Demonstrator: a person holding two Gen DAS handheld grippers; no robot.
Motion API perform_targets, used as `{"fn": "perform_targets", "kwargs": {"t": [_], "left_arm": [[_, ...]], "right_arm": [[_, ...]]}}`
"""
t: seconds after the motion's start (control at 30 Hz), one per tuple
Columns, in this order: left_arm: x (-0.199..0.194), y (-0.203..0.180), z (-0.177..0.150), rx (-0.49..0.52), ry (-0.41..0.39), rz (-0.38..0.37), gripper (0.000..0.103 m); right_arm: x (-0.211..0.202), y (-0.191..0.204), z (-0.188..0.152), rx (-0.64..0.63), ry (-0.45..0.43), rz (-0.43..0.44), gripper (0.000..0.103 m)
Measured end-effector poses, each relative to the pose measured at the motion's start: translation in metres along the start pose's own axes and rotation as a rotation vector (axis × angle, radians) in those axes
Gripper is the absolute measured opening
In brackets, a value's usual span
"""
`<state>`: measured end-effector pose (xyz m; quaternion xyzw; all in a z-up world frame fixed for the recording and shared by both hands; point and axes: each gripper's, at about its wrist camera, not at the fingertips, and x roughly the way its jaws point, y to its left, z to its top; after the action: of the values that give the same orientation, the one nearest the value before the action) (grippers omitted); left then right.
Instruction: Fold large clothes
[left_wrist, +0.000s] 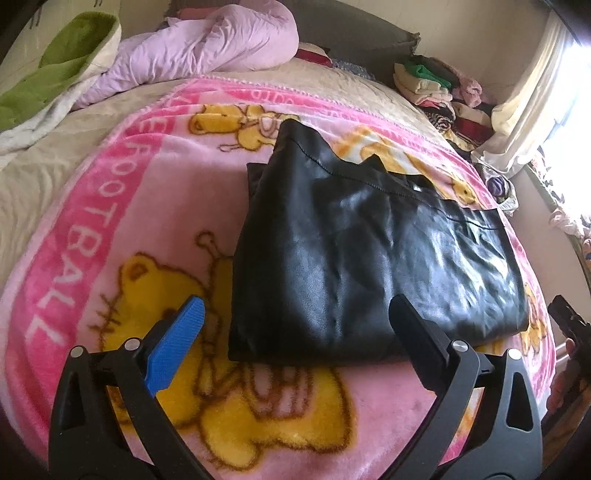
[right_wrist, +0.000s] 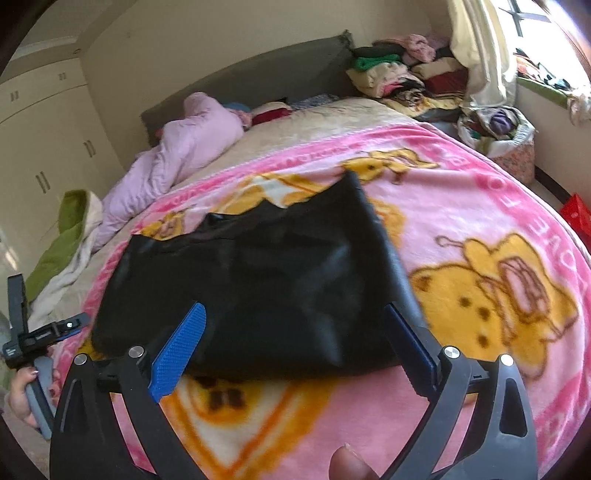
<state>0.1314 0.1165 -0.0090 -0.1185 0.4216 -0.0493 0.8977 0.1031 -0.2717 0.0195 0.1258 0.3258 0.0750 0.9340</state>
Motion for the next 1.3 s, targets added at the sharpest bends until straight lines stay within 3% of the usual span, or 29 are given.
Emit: {"fn": "perform_targets", "kwargs": {"t": [0.4, 0.6, 0.7, 0.77, 0.87, 1.03, 1.17, 1.3], "left_arm": [[-0.013, 0.017, 0.007, -0.039, -0.045, 0.045, 0.094], [-0.010, 0.026, 0.010, -0.059, -0.064, 0.062, 0.094], [-0.005, 0.030, 0.011, -0.076, -0.058, 0.060, 0.094], [0.003, 0.033, 0.012, -0.096, -0.048, 0.046, 0.094], [0.018, 0.034, 0.012, -0.117, -0.017, 0.032, 0.094], [0.046, 0.038, 0.007, -0.152, 0.051, 0.020, 0.094], [0.060, 0.042, 0.002, -0.208, 0.076, -0.049, 0.094], [0.069, 0.045, -0.001, -0.237, 0.063, -0.092, 0.094]], "right_arm": [[0.027, 0.071, 0.000, -0.136, 0.045, 0.116, 0.095], [0.042, 0.100, -0.003, -0.208, 0.062, 0.128, 0.094], [0.051, 0.109, -0.003, -0.241, 0.078, 0.118, 0.066], [0.059, 0.112, -0.003, -0.249, 0.102, 0.120, 0.038], [0.066, 0.113, -0.005, -0.262, 0.118, 0.109, 0.012], [0.078, 0.112, -0.012, -0.287, 0.160, 0.088, 0.004], [0.086, 0.111, -0.022, -0.299, 0.196, 0.102, 0.003], [0.114, 0.103, -0.038, -0.281, 0.323, 0.095, 0.003]]}}
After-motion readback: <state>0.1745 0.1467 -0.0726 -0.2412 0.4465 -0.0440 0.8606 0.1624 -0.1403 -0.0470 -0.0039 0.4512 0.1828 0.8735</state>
